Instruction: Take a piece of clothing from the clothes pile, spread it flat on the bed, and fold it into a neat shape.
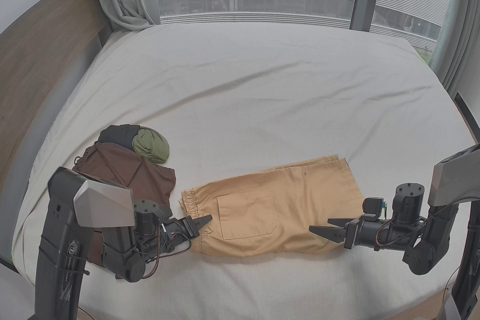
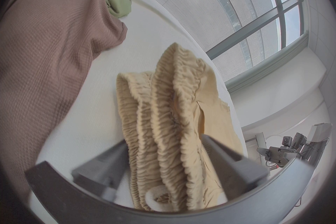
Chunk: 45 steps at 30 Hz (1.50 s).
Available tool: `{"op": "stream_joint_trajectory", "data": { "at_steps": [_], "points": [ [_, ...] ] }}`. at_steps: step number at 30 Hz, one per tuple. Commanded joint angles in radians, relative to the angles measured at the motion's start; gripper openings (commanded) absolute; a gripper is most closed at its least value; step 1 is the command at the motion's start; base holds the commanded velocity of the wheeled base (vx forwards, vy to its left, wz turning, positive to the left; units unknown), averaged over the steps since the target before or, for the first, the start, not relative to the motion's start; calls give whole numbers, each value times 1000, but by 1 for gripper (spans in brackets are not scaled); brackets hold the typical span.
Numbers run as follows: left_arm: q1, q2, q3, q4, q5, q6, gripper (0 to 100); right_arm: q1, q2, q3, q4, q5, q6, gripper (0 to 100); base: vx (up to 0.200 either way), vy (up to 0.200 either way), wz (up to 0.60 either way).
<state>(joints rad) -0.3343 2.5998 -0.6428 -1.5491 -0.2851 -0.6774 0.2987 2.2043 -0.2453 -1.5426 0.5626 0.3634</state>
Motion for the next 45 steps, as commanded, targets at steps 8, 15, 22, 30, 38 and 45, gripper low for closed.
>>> {"op": "stream_joint_trajectory", "data": {
  "at_steps": [8,15,22,30,38,45],
  "points": [
    [6,-4,18,-5,-9,-14,0,0,0,1,-1,0,0,100,0,0,0],
    [8,-64,45,-5,-16,-34,0,-7,0,0,-1,0,0,100,0,0,0],
    [23,-147,103,-5,-68,-50,0,-6,5,1,-1,0,0,100,0,0,0],
    [80,-248,195,-3,-157,-50,0,0,12,1,-1,-1,-1,100,0,0,0],
    [149,-306,264,-3,-220,-50,0,5,15,3,-1,-6,-3,100,0,0,0],
    [189,-331,299,-3,-259,-50,0,7,15,3,-1,-6,-4,100,0,0,0]
  ]
}}
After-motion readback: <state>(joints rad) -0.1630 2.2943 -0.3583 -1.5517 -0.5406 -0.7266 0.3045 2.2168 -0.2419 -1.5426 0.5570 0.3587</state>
